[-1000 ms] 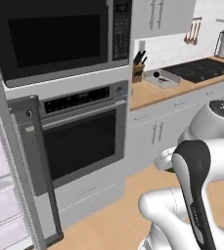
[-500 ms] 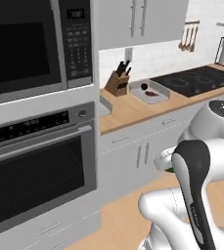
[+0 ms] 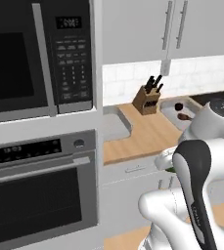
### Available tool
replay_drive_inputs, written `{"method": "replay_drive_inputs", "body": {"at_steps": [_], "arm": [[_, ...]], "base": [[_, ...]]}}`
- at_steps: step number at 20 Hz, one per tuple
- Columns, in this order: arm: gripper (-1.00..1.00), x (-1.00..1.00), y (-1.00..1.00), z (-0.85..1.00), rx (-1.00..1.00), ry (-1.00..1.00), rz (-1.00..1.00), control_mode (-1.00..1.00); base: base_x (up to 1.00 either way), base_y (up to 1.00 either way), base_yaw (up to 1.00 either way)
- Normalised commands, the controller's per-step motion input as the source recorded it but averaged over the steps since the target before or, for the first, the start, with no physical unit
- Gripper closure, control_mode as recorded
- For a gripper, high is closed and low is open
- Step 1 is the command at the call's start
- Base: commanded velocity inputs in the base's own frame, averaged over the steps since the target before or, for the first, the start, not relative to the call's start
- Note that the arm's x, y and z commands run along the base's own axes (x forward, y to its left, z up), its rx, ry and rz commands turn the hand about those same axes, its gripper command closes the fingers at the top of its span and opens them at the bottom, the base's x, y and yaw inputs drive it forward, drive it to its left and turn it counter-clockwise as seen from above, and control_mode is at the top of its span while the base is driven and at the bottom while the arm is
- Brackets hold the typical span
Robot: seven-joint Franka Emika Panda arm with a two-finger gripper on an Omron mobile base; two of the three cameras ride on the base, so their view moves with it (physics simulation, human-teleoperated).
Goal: Place one avocado and one chicken drumstick in each tupperware on the nearby counter, to pack two identical lunches.
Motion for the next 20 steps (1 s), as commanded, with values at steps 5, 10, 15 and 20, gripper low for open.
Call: {"method": "replay_drive_inputs", "body": {"at_steps": [5, 10, 15, 20], "arm": [[1.0, 0.0, 0.0, 0.0, 0.0, 0.0, 0.0, 1.0], [1.0, 0.0, 0.0, 0.0, 0.0, 0.0, 0.0, 1.0], [1.0, 0.56, -0.4, -0.14, 0.04, -0.01, 0.11, -1.0], [1.0, 1.0, -0.52, -0.26, 0.04, -0.02, 0.11, -1.0]], "base": [[1.0, -0.52, 0.48], [0.99, -0.85, 0.36], [0.35, -0.3, 0.11], [0.0, 0.0, 0.0]]}}
